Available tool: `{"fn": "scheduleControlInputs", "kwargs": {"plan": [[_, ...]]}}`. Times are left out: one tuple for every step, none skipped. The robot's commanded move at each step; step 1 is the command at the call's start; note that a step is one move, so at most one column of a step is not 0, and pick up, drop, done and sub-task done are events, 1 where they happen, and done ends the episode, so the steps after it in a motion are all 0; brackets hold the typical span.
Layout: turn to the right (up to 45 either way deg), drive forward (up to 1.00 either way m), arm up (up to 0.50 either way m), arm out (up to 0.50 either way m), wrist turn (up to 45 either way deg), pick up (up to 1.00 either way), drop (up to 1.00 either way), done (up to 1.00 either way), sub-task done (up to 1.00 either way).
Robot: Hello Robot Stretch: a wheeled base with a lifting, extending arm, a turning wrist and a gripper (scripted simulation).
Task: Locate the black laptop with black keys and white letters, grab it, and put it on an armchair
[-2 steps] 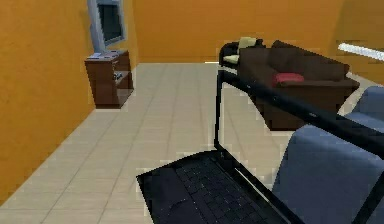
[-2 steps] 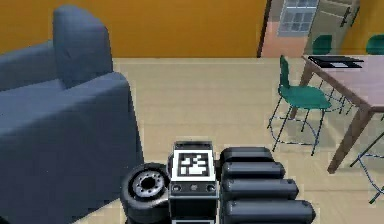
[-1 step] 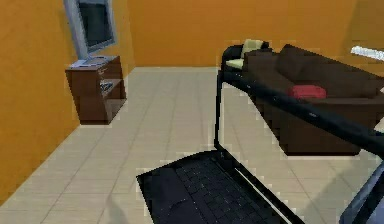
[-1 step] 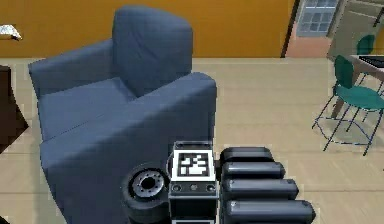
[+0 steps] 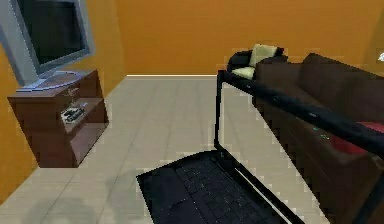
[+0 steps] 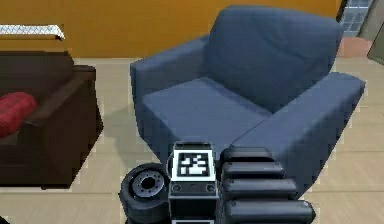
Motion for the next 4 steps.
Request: {"fn": "scheduleControlInputs", "kwargs": {"plan": [[42.0, 0.0, 0.0, 0.0, 0.0, 0.0, 0.0, 0.0, 0.0], [0.0, 0.95, 0.0, 0.0, 0.0, 0.0, 0.0, 0.0, 0.0], [45.0, 0.0, 0.0, 0.0, 0.0, 0.0, 0.0, 0.0, 0.0], [12.0, 0.0, 0.0, 0.0, 0.0, 0.0, 0.0, 0.0, 0.0]]}}
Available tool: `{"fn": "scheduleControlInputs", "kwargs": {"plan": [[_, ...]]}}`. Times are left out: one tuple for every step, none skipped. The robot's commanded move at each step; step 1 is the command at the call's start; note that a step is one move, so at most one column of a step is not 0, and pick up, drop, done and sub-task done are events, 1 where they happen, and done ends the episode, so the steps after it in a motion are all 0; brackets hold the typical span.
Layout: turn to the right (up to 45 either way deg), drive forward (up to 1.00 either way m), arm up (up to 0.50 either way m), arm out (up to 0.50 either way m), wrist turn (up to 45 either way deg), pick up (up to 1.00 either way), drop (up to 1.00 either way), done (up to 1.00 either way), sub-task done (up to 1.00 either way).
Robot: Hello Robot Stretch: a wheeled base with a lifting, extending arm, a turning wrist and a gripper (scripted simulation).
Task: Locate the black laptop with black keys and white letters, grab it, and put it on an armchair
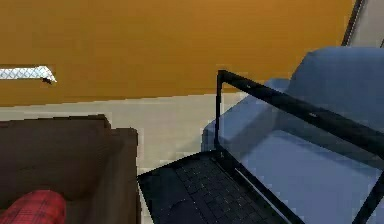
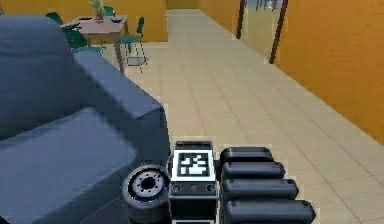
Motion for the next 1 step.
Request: {"fn": "scheduleControlInputs", "kwargs": {"plan": [[-45.0, 0.0, 0.0, 0.0, 0.0, 0.0, 0.0, 0.0, 0.0]]}}
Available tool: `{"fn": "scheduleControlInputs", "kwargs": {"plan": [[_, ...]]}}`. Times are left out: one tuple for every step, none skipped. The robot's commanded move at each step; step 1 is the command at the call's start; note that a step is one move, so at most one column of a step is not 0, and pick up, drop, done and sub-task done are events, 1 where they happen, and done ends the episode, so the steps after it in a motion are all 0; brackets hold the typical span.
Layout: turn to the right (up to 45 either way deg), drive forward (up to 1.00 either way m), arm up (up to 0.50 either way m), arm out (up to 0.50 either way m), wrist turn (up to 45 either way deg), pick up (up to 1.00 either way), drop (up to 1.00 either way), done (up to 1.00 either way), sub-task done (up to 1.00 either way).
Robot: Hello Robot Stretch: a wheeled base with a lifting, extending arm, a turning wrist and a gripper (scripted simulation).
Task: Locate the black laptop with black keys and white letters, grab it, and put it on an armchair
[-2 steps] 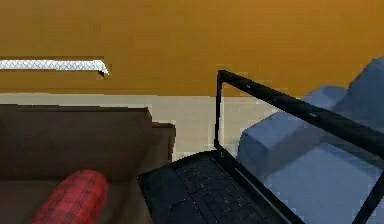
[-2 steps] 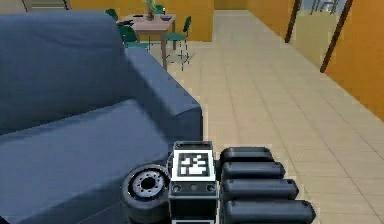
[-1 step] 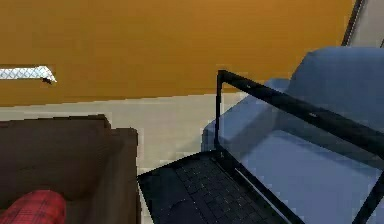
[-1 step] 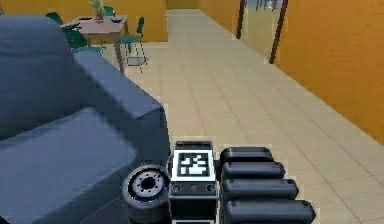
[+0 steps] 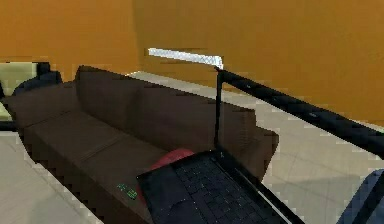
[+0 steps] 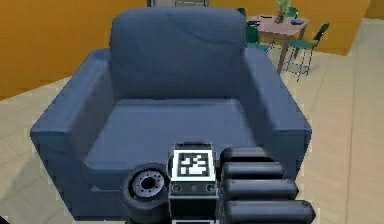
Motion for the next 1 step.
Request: {"fn": "scheduleControlInputs", "kwargs": {"plan": [[-6.0, 0.0, 0.0, 0.0, 0.0, 0.0, 0.0, 0.0, 0.0]]}}
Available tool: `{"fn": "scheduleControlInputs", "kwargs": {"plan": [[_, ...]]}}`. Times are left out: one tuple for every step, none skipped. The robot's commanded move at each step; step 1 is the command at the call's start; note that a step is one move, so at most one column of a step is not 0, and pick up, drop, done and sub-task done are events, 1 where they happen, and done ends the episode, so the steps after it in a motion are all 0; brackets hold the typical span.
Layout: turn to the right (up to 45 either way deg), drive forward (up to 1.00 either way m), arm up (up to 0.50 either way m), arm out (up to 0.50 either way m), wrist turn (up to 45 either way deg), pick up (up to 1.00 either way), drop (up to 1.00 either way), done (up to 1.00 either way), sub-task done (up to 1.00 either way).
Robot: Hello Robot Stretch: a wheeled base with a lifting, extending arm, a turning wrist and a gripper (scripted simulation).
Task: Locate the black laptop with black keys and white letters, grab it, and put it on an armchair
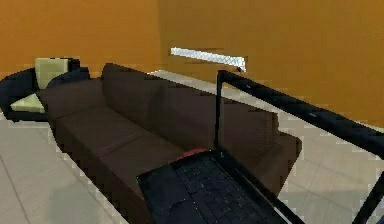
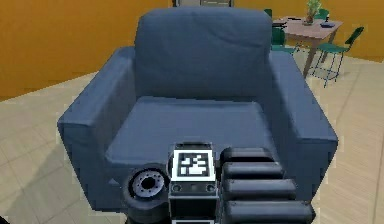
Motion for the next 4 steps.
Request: {"fn": "scheduleControlInputs", "kwargs": {"plan": [[0.0, 0.0, 0.0, 0.48, 0.0, 0.0, 0.0, 0.0, 0.0], [0.0, 0.0, 0.0, 0.0, 45.0, 0.0, 0.0, 0.0, 0.0], [0.0, 0.0, 0.0, 0.0, 45.0, 0.0, 0.0, 0.0, 0.0], [0.0, 0.0, 0.0, 0.0, 39.0, 0.0, 0.0, 0.0, 0.0]]}}
